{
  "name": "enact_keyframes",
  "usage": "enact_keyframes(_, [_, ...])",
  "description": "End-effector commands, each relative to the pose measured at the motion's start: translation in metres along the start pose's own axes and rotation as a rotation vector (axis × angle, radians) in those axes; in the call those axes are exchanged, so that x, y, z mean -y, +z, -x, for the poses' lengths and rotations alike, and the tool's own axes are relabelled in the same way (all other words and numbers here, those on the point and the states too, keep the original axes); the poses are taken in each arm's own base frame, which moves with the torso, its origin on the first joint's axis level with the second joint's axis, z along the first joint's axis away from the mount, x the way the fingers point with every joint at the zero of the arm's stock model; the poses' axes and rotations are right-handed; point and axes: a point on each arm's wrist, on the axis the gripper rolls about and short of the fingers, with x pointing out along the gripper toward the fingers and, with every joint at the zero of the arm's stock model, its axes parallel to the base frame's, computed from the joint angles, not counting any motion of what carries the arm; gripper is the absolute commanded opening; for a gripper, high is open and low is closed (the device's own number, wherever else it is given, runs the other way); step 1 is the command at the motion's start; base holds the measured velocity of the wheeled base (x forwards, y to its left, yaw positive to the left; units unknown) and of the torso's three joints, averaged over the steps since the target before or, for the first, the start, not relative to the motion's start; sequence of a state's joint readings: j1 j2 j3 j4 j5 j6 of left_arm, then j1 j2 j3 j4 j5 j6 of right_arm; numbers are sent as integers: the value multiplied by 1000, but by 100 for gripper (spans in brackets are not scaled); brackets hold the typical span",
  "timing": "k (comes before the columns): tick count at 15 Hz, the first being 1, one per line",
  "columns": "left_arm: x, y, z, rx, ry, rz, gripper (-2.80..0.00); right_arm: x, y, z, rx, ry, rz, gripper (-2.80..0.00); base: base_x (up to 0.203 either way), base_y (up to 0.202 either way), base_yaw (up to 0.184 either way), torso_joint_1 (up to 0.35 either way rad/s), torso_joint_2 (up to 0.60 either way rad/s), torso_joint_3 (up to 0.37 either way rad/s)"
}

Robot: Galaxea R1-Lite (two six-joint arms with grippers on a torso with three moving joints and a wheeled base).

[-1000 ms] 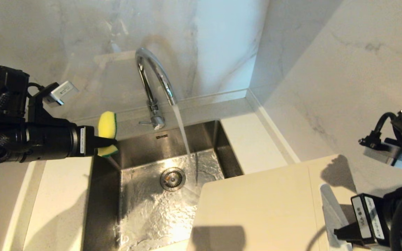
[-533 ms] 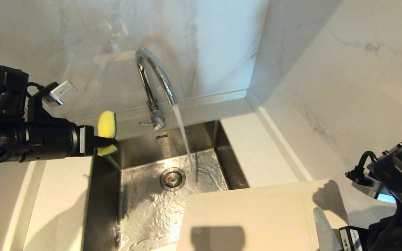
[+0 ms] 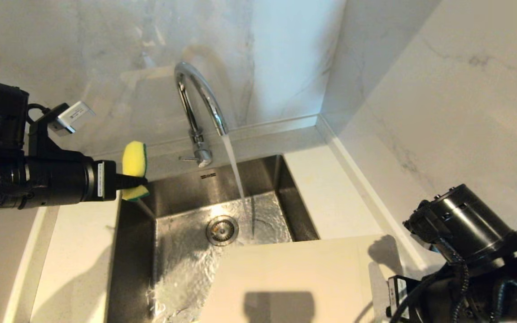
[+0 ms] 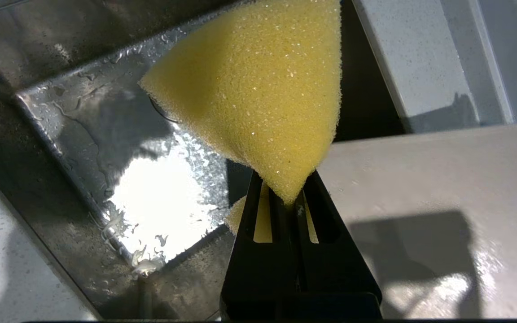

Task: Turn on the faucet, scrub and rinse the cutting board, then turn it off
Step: Put down the cutting board

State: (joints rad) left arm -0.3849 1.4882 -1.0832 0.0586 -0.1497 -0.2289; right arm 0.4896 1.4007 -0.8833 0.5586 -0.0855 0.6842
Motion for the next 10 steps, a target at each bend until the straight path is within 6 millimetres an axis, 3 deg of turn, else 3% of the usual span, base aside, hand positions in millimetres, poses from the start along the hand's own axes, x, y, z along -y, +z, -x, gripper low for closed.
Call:
enact_keyframes(1, [0,0,3,4,-1,4,-280,-6,7,-25,-10,-19,-66,-280,0,0,0,0,0,0])
enact_keyframes(4, [1,2,6,14,-1,6,-280,-5,3,-42,-60,-60,-82,-280,0,0,0,0,0,0])
enact_keyframes(10, [1,2,5,17,-3,7,-280,17,-12,-48,-91,-127,-93,-280,0,0,0,0,0,0])
